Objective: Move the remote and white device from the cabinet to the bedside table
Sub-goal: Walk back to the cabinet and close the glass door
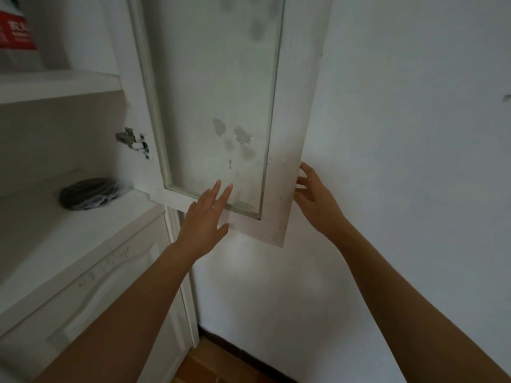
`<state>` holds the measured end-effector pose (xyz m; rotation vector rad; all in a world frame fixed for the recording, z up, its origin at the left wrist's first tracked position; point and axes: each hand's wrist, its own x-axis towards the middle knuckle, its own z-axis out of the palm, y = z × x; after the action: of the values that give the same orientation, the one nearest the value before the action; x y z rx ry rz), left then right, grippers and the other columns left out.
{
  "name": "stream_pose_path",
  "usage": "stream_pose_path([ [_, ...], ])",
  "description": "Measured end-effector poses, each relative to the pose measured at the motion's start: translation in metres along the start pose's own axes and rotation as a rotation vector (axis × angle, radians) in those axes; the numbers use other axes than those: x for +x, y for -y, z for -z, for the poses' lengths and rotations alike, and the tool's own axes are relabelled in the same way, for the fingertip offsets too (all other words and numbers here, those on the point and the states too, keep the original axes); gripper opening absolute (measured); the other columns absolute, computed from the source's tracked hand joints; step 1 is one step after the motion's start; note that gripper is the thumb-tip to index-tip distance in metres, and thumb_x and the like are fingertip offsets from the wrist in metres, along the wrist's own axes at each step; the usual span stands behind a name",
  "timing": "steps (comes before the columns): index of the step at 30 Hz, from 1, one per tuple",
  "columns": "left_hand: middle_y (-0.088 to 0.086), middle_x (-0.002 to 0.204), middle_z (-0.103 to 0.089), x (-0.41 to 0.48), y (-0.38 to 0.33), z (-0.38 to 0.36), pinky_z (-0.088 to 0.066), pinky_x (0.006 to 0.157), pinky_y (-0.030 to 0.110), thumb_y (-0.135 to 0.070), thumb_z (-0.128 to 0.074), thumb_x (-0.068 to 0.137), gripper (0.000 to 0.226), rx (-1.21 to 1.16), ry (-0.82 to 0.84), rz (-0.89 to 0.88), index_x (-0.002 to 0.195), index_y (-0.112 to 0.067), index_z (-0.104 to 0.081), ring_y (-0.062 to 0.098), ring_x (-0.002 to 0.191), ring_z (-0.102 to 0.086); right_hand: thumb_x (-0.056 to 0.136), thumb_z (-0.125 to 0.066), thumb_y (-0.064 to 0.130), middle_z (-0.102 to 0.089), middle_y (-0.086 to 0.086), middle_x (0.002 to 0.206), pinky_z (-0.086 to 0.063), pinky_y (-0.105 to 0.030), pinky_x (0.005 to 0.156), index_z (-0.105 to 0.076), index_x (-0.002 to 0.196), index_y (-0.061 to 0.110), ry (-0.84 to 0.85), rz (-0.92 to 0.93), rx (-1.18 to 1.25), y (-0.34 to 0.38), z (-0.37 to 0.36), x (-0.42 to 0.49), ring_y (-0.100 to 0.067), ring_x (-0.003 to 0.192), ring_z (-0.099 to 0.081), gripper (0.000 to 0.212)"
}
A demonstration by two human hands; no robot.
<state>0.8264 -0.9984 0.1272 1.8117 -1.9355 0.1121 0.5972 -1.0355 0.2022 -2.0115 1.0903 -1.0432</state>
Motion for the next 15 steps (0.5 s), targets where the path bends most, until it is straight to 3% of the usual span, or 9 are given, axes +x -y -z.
stream_pose_path([
  [10,0.004,0.156,-0.006,-0.027,0.005,0.010,-0.022,0.111,0.053,-0.026,-0.056,0.087,0.082,-0.008,0.018,0.004,0.143,-0.028,0.003,0.028,0.141,-0.010,0.090,-0.034,-0.002,-0.055,-0.011,0.128,-0.049,-0.040,0.093,-0.029,0.136,0.023,0.019,0.003,0.005,0.018,-0.007,-0.031,-0.020,0.103,-0.060,0.053],
  [15,0.006,0.155,-0.012,-0.055,0.014,0.018,-0.021,0.112,0.051,-0.024,-0.058,0.087,0.077,-0.020,0.013,0.048,0.144,-0.026,-0.006,0.026,0.141,-0.014,0.088,-0.034,-0.005,-0.057,-0.010,0.124,-0.051,-0.039,0.091,-0.032,0.135,0.023,0.016,0.004,0.022,0.032,-0.015,-0.051,-0.020,0.102,-0.060,0.054],
])
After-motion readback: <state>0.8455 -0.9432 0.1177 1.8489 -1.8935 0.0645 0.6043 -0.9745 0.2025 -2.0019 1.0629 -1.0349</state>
